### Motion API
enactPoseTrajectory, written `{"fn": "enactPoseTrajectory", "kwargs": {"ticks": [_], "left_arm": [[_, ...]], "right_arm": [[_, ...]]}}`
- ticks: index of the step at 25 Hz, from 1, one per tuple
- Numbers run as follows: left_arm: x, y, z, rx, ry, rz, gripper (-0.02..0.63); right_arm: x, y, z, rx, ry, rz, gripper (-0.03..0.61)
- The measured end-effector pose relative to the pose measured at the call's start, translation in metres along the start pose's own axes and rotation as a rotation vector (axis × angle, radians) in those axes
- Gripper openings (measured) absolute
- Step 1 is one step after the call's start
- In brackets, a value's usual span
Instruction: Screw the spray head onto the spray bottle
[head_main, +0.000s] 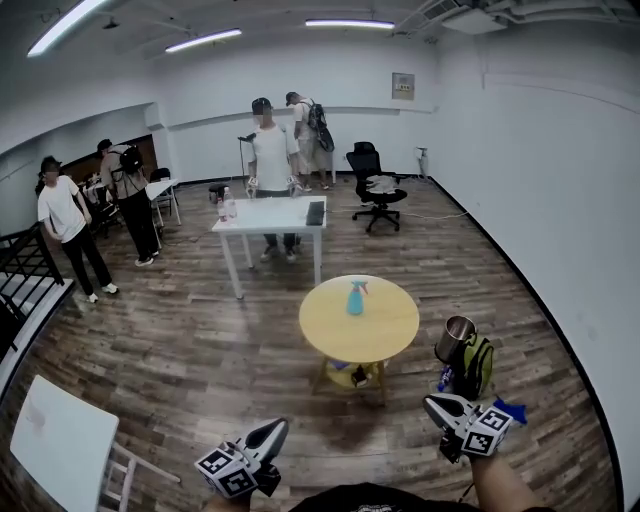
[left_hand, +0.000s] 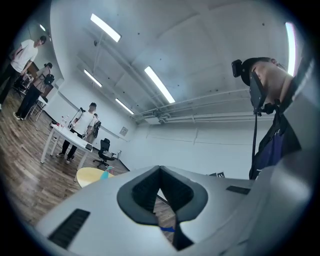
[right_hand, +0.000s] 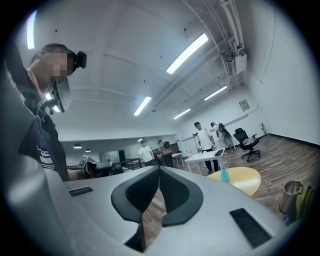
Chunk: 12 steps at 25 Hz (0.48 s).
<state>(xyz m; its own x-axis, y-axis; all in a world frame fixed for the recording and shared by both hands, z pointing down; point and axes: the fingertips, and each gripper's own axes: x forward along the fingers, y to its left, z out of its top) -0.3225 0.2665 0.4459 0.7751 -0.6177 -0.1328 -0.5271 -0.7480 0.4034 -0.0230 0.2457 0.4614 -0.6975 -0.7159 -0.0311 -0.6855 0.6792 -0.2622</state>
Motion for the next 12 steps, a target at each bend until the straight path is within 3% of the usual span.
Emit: {"fn": "enactPoseTrajectory", "kwargs": {"ticks": [6, 12], "left_arm": [[0.060, 0.036, -0.010, 0.016, 0.008, 0.012, 0.020], [0.161, 0.057, -0.004, 0.023, -0.035, 0.086, 0.020]], "right_arm": [[0.025, -0.071, 0.006, 0.014, -0.006, 0.019, 0.028], [0.052, -0.178, 0.038, -0.009, 0.024, 0.098, 0.028]]}}
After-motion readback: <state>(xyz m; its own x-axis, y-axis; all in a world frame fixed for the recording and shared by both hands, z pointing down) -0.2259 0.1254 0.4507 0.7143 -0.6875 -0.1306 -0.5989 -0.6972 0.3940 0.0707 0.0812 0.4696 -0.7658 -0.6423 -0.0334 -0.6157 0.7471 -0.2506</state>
